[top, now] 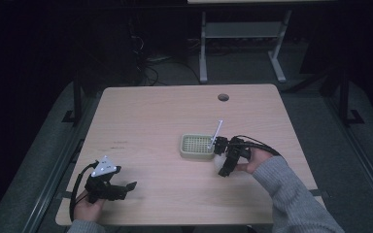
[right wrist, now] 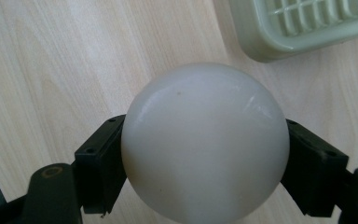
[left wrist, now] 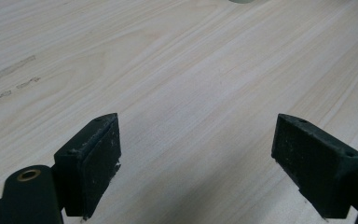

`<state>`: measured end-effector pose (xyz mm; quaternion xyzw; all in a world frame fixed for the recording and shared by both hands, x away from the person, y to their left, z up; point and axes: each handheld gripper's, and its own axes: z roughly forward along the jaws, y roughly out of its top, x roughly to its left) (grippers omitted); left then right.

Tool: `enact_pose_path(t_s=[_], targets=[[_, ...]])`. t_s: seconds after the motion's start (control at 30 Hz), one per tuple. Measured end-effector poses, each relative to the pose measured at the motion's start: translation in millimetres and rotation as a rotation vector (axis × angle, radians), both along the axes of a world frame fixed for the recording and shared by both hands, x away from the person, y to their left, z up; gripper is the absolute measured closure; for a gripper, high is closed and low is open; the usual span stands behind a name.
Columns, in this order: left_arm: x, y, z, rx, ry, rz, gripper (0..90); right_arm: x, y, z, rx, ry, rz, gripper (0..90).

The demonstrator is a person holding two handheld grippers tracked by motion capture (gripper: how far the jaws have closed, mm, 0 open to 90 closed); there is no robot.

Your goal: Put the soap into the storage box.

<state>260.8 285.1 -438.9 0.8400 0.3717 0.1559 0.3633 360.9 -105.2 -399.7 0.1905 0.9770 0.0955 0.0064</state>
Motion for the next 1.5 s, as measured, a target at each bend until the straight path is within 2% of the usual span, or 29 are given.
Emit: enact_pose_path(t_s=[0.03,0.47,0.57,0.93,1.07,1.13,1.4,1.5], targets=[[0.0,0.0,0.0,0.000,-0.001,0.000,15.3,1.6,0.3,0.8,0.018,0.005,-0.003,23.2],[-0.1,-0.6,0.0,0.002,-0.002,-0.003,15.2,9.9,6.1,6.8,0.008,-0.001,0.006,23.1],[-0.2,-0.2,0.3,0.001,-0.003,-0.002,15.3,13.3,8.4,8.3,0.026,0.006,0.008,23.1],[0.2,-0.8,0.3,0.000,-0.001,-0.004,15.2,21.6,14.6,12.4,0.021,0.001,0.014,23.1],[0.3,-1.0,0.2,-0.002,0.000,-0.003,15.2,24.9,16.7,14.4,0.039,0.008,0.016,23.2],[0.6,-0.9,0.1,-0.003,-0.001,-0.001,15.2,27.3,19.1,14.2,0.026,0.005,0.021,23.1],[0.9,-2.2,0.9,0.003,-0.004,-0.006,15.3,33.0,24.0,18.1,0.027,0.008,0.027,23.1],[1.3,-2.4,0.7,0.001,-0.004,-0.004,15.3,35.7,24.4,19.1,0.039,0.013,0.026,23.2]])
